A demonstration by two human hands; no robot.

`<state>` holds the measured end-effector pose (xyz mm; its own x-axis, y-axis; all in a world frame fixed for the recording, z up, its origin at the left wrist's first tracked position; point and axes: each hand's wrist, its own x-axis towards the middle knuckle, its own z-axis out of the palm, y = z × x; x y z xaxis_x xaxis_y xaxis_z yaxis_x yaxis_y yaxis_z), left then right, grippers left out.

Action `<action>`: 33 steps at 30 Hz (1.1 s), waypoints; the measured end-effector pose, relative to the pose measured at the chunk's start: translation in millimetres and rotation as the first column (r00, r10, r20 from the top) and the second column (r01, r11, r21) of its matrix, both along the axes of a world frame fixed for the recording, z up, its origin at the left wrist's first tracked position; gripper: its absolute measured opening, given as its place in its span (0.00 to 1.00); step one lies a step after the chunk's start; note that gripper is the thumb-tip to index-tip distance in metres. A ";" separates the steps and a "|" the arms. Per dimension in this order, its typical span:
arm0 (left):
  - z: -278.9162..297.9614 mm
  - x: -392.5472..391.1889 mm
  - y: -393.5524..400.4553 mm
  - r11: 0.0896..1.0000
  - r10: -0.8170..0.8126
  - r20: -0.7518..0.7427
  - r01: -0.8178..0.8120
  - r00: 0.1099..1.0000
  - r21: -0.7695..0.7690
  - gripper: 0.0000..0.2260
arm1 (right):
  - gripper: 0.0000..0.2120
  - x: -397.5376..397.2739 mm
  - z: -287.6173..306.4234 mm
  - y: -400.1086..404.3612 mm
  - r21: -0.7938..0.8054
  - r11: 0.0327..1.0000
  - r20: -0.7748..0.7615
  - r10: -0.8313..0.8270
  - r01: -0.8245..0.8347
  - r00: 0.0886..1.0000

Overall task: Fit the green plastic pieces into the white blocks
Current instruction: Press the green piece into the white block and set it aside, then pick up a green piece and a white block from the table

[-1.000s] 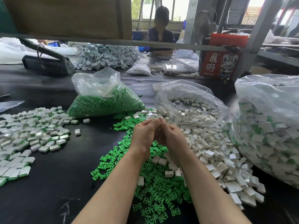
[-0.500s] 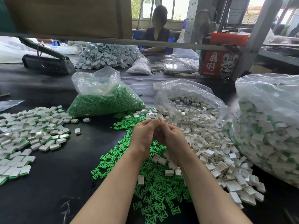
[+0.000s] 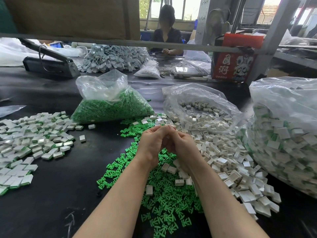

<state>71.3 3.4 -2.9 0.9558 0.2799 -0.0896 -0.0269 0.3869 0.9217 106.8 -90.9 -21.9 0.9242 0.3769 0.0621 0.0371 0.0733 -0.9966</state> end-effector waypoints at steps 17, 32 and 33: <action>-9.9 -7.6 90.5 0.735 0.355 0.005 -0.282 0.935 0.616 0.05 | 0.15 4.0 11.8 -10.0 -0.327 0.893 0.353 -0.188 0.309 0.917; -21.4 -36.1 147.3 0.040 0.837 0.001 -0.064 0.548 0.997 0.13 | 0.08 9.2 5.8 -24.4 -0.745 0.194 0.648 -0.018 0.638 0.762; -17.8 -33.0 142.1 0.050 0.782 0.050 -0.143 0.621 0.988 0.12 | 0.08 9.3 5.7 -24.5 -0.750 0.167 0.645 -0.030 0.640 0.763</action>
<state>38.3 145.5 -20.6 0.4843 0.8173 0.3121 0.6385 -0.5741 0.5126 116.1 -115.4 -16.1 0.9415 0.0965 0.3230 0.1603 -0.9710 -0.1774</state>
